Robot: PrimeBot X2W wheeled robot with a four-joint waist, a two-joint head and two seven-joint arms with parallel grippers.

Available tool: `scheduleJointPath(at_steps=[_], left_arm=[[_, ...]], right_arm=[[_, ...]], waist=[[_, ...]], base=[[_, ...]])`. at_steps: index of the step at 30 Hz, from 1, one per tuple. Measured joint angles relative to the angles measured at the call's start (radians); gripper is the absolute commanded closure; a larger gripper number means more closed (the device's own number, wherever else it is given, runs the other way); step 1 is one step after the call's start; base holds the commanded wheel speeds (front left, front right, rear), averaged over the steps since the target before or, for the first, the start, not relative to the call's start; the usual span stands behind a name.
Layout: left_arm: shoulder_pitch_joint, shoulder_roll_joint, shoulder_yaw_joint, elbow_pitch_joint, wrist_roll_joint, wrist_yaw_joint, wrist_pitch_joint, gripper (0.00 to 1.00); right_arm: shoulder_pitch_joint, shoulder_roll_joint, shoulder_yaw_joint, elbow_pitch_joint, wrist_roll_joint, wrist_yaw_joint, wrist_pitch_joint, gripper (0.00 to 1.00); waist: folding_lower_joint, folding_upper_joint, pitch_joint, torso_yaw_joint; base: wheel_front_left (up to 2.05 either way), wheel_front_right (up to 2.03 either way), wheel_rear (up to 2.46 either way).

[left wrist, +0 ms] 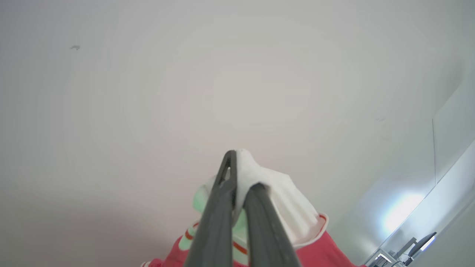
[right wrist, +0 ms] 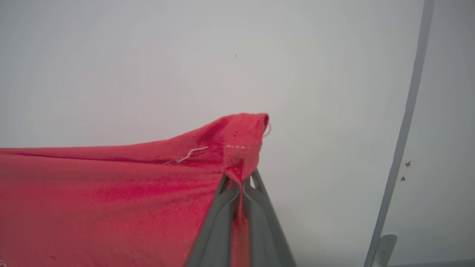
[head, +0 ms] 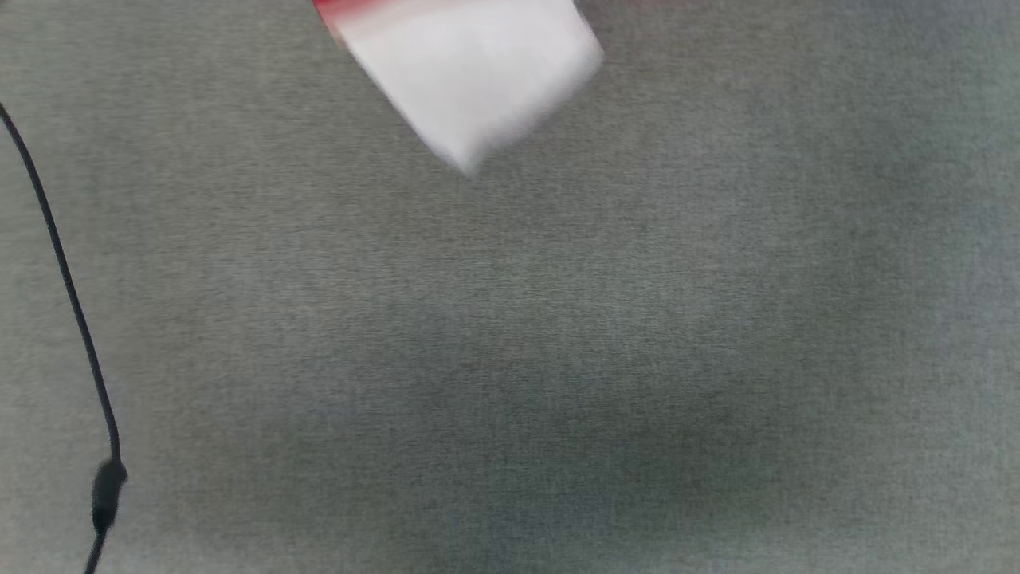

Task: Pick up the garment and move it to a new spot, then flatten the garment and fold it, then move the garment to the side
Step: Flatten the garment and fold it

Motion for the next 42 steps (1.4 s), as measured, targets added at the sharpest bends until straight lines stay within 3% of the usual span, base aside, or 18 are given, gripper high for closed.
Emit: scheduleJointPath(at_steps=[3, 6, 11, 19, 24, 35, 42], left_arm=[[-0.101, -0.027, 0.039, 0.020, -0.012, 0.000, -0.033, 1.00], [-0.117, -0.035, 0.071, -0.048, -0.037, 0.000, -0.041, 1.00], [0.064, -0.020, 0.081, -0.216, -0.093, 0.001, 0.003, 1.00], [0.605, -0.001, 0.091, -0.552, -0.151, 0.001, 0.006, 1.00], [0.883, 0.012, 0.068, -0.696, -0.111, 0.001, -0.010, 1.00], [1.340, 0.056, 0.069, -0.939, -0.069, 0.001, -0.053, 1.00], [1.548, 0.114, 0.049, -1.041, -0.028, 0.001, -0.070, 1.00]], right_arm=[[-0.079, 0.013, -0.024, 0.053, -0.029, 0.001, -0.077, 1.00], [-0.121, 0.016, -0.023, 0.097, -0.037, 0.001, -0.108, 1.00], [-0.058, 0.009, 0.050, 0.118, -0.024, 0.000, -0.091, 1.00], [0.263, -0.033, 0.179, 0.016, 0.137, -0.003, -0.002, 1.00], [0.515, -0.107, 0.230, -0.129, 0.268, -0.003, 0.036, 1.00], [1.025, -0.227, 0.202, -0.449, 0.417, -0.003, 0.019, 1.00], [1.322, -0.273, 0.101, -0.615, 0.432, -0.003, 0.057, 1.00]], waist=[[0.0000, 0.0000, 0.016, -0.020], [-0.0001, 0.0001, 0.025, -0.022], [0.0000, 0.0000, 0.031, -0.004], [0.0000, 0.0001, 0.004, 0.024], [0.0000, 0.0000, -0.032, 0.042], [-0.0001, 0.0002, -0.171, 0.057], [-0.0001, 0.0002, -0.264, 0.059]], base=[[0.00, 0.00, 0.00], [0.00, 0.00, 0.00], [0.00, 0.00, 0.00], [0.00, 0.00, 0.00], [0.00, 0.00, 0.00], [0.00, 0.00, 0.00], [0.00, 0.00, 0.00]])
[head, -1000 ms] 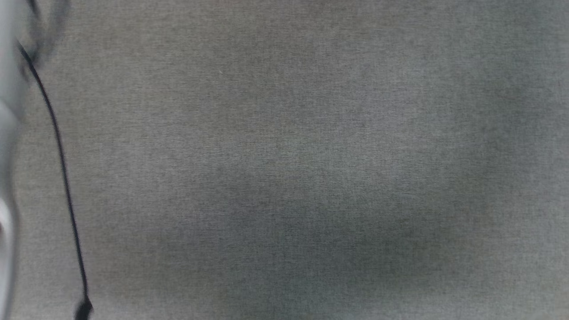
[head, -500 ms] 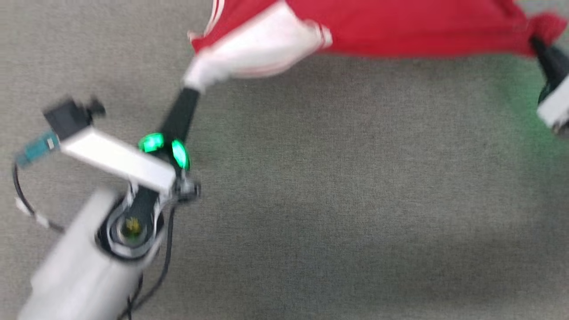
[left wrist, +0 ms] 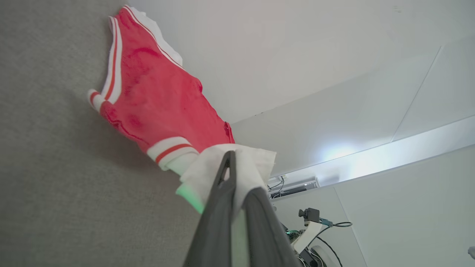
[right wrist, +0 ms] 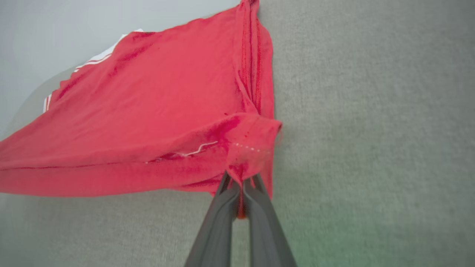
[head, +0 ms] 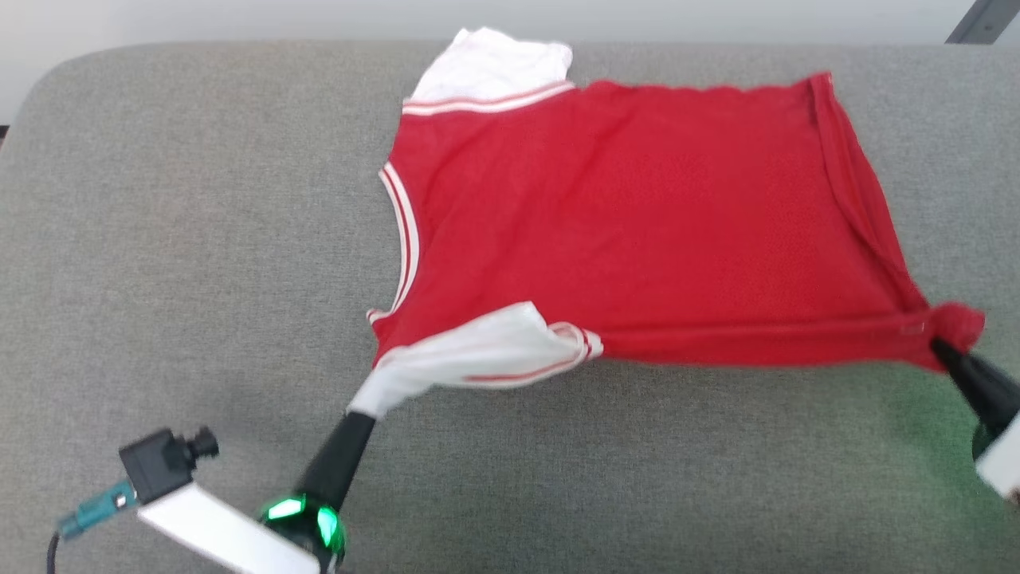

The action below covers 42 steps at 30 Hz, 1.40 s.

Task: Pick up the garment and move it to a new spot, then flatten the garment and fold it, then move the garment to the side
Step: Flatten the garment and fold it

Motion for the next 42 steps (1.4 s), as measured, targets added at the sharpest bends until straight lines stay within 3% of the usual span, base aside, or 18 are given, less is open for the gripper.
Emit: scheduleJointPath(at_steps=[5, 10, 17, 28, 42], left_arm=[[0.104, 0.027, -0.008, -0.063, 0.026, 0.000, -0.018, 1.00], [0.127, 0.041, -0.017, -0.078, 0.047, 0.000, -0.025, 1.00], [-0.081, 0.023, -0.013, 0.017, 0.030, 0.000, 0.044, 1.00], [-0.365, -0.060, -0.007, 0.258, 0.004, 0.000, 0.148, 1.00], [-0.540, -0.096, -0.063, 0.534, 0.050, 0.000, 0.187, 1.00]], right_arm=[[0.169, 0.005, -0.106, -0.118, -0.041, 0.000, 0.038, 1.00], [0.243, 0.065, -0.217, -0.216, -0.090, 0.000, 0.100, 1.00], [0.141, 0.170, -0.310, -0.252, -0.183, 0.000, 0.213, 1.00], [-0.086, 0.240, -0.289, -0.127, -0.260, 0.000, 0.255, 1.00], [-0.183, 0.232, -0.201, -0.021, -0.280, 0.000, 0.211, 1.00]], waist=[[0.0000, 0.0000, -0.014, -0.008], [0.0000, 0.0000, -0.014, -0.013], [0.0000, 0.0000, 0.000, -0.013], [0.0000, 0.0000, 0.082, -0.025], [0.0000, -0.0001, 0.190, -0.048]], base=[[0.00, 0.00, 0.00], [0.00, 0.00, 0.00], [0.00, 0.00, 0.00], [0.00, 0.00, 0.00], [0.00, 0.00, 0.00]])
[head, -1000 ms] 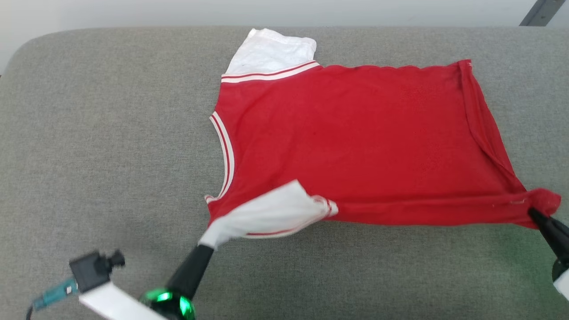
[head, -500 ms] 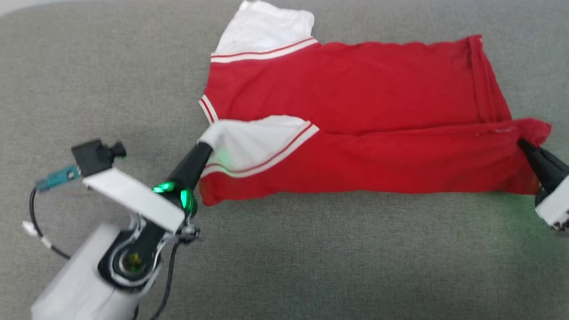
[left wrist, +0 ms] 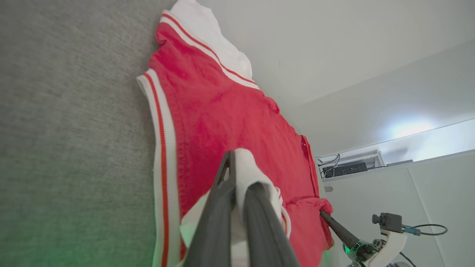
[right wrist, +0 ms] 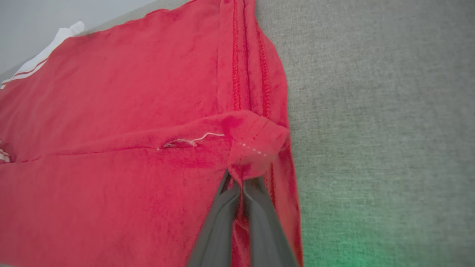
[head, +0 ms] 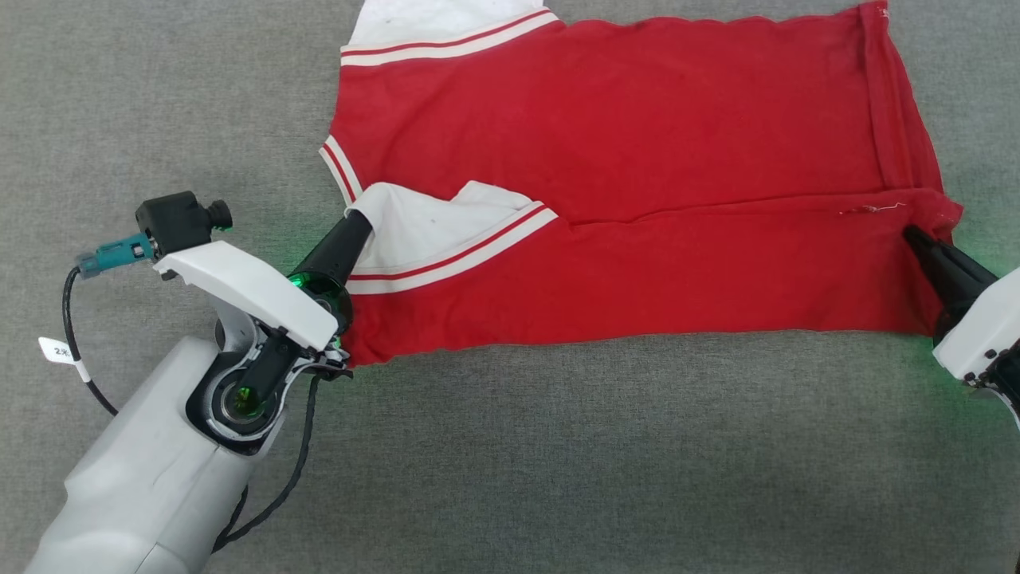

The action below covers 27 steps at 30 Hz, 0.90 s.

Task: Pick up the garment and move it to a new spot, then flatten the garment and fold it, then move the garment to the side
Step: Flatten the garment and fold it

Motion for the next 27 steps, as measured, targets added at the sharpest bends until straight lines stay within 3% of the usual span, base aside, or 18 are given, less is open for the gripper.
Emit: scheduleJointPath(at_steps=[3, 4, 5, 6, 7, 8, 16, 21, 27], left_arm=[[-0.014, 0.003, -0.018, 0.023, 0.013, 0.000, 0.000, 1.00], [-0.021, 0.004, -0.029, 0.033, 0.023, 0.000, 0.001, 0.93], [-0.027, 0.009, -0.040, 0.044, 0.038, 0.000, -0.004, 0.59], [-0.033, 0.014, -0.049, 0.052, 0.049, -0.002, -0.013, 0.08], [-0.042, 0.019, -0.064, 0.058, 0.057, -0.001, -0.013, 0.00], [-0.048, 0.026, -0.075, 0.057, 0.068, -0.001, -0.017, 0.00], [-0.140, 0.173, -0.194, 0.001, 0.192, -0.001, 0.008, 0.00], [-0.199, 0.267, -0.285, -0.067, 0.264, 0.001, 0.161, 0.00], [-0.203, 0.338, -0.363, -0.187, 0.199, 0.079, 0.436, 0.00]], right_arm=[[-0.004, -0.003, 0.011, 0.011, 0.006, 0.000, -0.015, 1.00], [-0.006, -0.003, 0.015, 0.017, 0.007, 0.000, -0.020, 1.00], [-0.008, -0.002, 0.021, 0.023, 0.009, 0.000, -0.022, 1.00], [-0.009, -0.003, 0.030, 0.024, 0.010, 0.000, -0.028, 0.79], [-0.010, -0.003, 0.037, 0.024, 0.010, 0.000, -0.034, 0.51], [-0.010, -0.003, 0.041, 0.024, 0.010, 0.000, -0.042, 0.00], [0.010, -0.026, 0.042, -0.004, 0.014, 0.000, -0.084, 0.00], [0.047, -0.041, 0.026, -0.032, 0.013, 0.000, -0.090, 0.00], [0.067, -0.036, 0.007, -0.065, 0.002, 0.000, -0.088, 0.00]], waist=[[0.0000, 0.0000, 0.004, -0.006], [0.0000, 0.0000, 0.003, -0.007], [0.0001, 0.0000, 0.001, -0.008], [0.0000, 0.0000, -0.002, -0.009], [0.0000, 0.0000, -0.005, -0.010], [0.0000, 0.0000, -0.009, -0.010], [0.0000, 0.0000, -0.069, 0.000], [0.0000, 0.0000, -0.112, 0.010], [0.0000, 0.0000, -0.134, 0.015]], base=[[0.00, 0.00, 0.00], [0.00, 0.00, 0.00], [0.00, 0.00, 0.00], [0.00, 0.00, 0.00], [0.00, 0.00, 0.00], [0.00, 0.00, 0.00], [0.00, 0.00, 0.00], [0.00, 0.00, 0.00], [0.00, 0.00, 0.00]])
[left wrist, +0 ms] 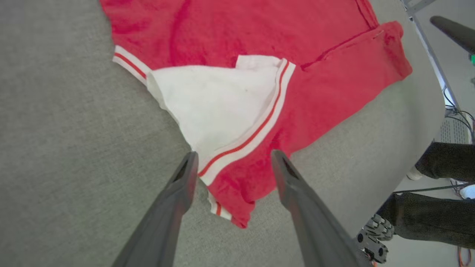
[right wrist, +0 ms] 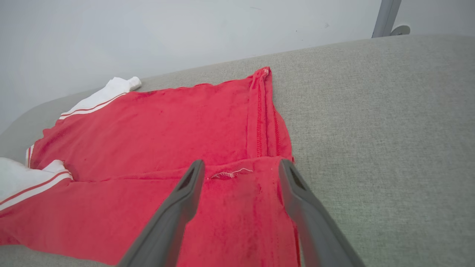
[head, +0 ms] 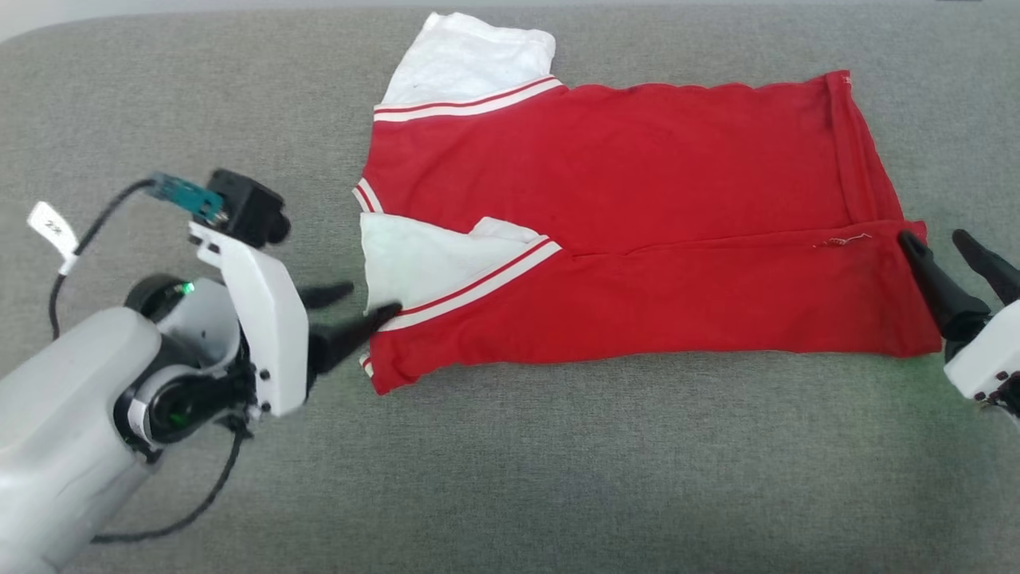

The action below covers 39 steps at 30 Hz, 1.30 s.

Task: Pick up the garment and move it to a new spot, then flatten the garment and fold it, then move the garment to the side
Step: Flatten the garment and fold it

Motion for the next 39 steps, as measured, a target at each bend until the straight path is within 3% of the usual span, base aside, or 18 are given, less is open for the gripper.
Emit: scheduleJointPath(at_steps=[4, 8, 16, 17, 19, 20, 21, 27, 34, 39], left_arm=[[0.027, 0.023, -0.029, -0.041, -0.036, 0.057, 0.092, 0.00], [0.042, 0.009, -0.043, 0.019, -0.060, 0.083, 0.125, 0.00], [0.034, -0.037, -0.042, 0.171, -0.115, 0.046, 0.181, 0.00], [0.032, -0.038, -0.042, 0.182, -0.121, 0.039, 0.189, 0.11], [0.030, -0.038, -0.036, 0.199, -0.134, 0.017, 0.198, 0.56], [0.030, -0.038, -0.032, 0.208, -0.147, 0.008, 0.198, 0.89], [0.030, -0.039, -0.029, 0.217, -0.153, 0.004, 0.197, 1.00], [0.020, -0.069, -0.028, 0.235, -0.142, -0.020, 0.172, 1.00], [-0.005, -0.107, -0.031, 0.224, -0.110, -0.041, 0.149, 1.00], [-0.022, -0.128, -0.031, 0.215, -0.098, -0.052, 0.133, 1.00]], right_arm=[[0.002, 0.019, 0.002, -0.028, -0.006, 0.000, 0.010, 0.00], [-0.005, 0.029, 0.008, -0.043, -0.007, 0.000, 0.015, 0.00], [-0.024, 0.022, 0.006, -0.060, -0.011, 0.000, 0.020, 0.00], [-0.024, 0.021, 0.005, -0.062, -0.011, 0.000, 0.021, 0.00], [-0.024, 0.019, 0.005, -0.065, -0.011, 0.000, 0.023, 0.00], [-0.023, 0.016, 0.008, -0.066, -0.012, 0.000, 0.029, 0.00], [-0.023, 0.011, 0.013, -0.069, -0.012, 0.000, 0.035, 0.00], [-0.018, -0.057, 0.058, -0.095, -0.033, 0.000, 0.123, 0.00], [-0.057, -0.167, 0.129, -0.096, -0.028, 0.000, 0.348, 0.00], [-0.108, -0.190, 0.178, -0.056, -0.003, 0.000, 0.495, 0.00]], waist=[[0.0000, 0.0000, 0.011, -0.013], [0.0000, 0.0000, 0.034, -0.032], [-0.0001, 0.0001, 0.064, -0.083], [0.0000, 0.0001, 0.067, -0.088], [-0.0001, 0.0000, 0.070, -0.095], [0.0000, 0.0000, 0.071, -0.098], [-0.0001, 0.0000, 0.072, -0.100], [0.0000, 0.0000, 0.074, -0.095], [0.0000, 0.0000, 0.095, -0.071], [-0.0001, 0.0000, 0.115, -0.054]], base=[[0.00, 0.00, 0.00], [0.00, 0.00, 0.00], [0.00, 0.00, 0.00], [0.00, 0.00, 0.00], [0.00, 0.00, 0.00], [0.00, 0.00, 0.00], [0.00, 0.00, 0.00], [0.00, 0.00, 0.00], [0.00, 0.00, 0.00], [0.00, 0.00, 0.00]])
